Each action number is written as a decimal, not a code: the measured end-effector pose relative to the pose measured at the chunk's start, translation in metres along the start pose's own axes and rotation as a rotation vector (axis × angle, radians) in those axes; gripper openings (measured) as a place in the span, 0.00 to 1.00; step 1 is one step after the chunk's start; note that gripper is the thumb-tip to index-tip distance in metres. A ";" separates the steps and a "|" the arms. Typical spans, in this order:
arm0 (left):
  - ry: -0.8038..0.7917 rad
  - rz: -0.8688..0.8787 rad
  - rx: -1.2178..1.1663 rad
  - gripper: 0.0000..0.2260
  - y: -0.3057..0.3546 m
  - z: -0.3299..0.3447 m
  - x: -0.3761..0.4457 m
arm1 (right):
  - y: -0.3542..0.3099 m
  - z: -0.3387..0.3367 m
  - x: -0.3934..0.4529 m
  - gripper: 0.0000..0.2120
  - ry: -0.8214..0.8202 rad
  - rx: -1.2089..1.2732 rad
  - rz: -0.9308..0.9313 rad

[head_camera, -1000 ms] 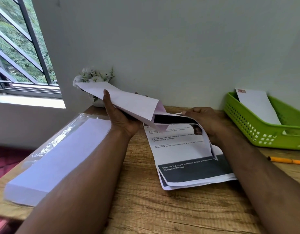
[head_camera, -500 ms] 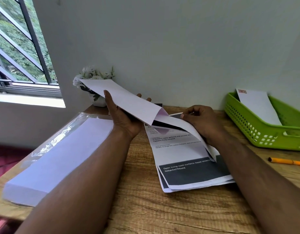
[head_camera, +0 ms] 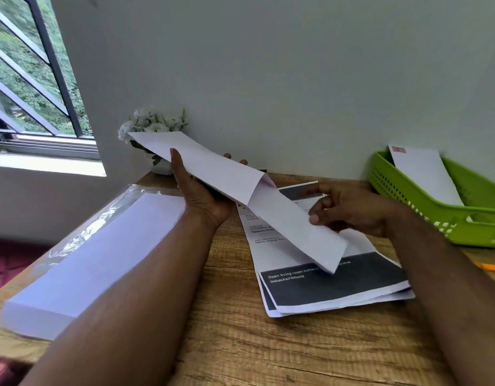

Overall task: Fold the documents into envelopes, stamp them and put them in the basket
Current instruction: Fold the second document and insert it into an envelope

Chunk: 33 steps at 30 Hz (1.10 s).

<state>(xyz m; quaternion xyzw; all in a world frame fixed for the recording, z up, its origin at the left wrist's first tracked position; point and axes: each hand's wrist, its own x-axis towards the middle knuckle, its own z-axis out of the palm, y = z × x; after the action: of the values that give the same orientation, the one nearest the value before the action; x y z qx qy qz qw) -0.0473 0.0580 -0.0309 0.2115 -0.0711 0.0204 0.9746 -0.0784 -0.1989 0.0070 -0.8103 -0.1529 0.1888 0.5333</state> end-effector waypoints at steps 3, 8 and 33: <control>-0.004 -0.001 0.015 0.41 -0.004 0.002 -0.003 | -0.003 0.026 0.013 0.24 0.213 0.402 -0.172; -0.011 -0.015 0.038 0.42 -0.003 0.002 -0.003 | -0.016 0.047 0.021 0.10 0.272 0.463 -0.246; -0.140 -0.333 0.099 0.49 -0.041 0.021 -0.012 | 0.002 0.053 0.029 0.25 0.713 -0.762 -0.768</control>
<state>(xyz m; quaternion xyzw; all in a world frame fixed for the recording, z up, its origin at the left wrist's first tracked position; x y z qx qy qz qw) -0.0590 0.0116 -0.0309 0.2689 -0.1018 -0.1523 0.9456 -0.0777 -0.1438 -0.0177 -0.8434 -0.3015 -0.3637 0.2559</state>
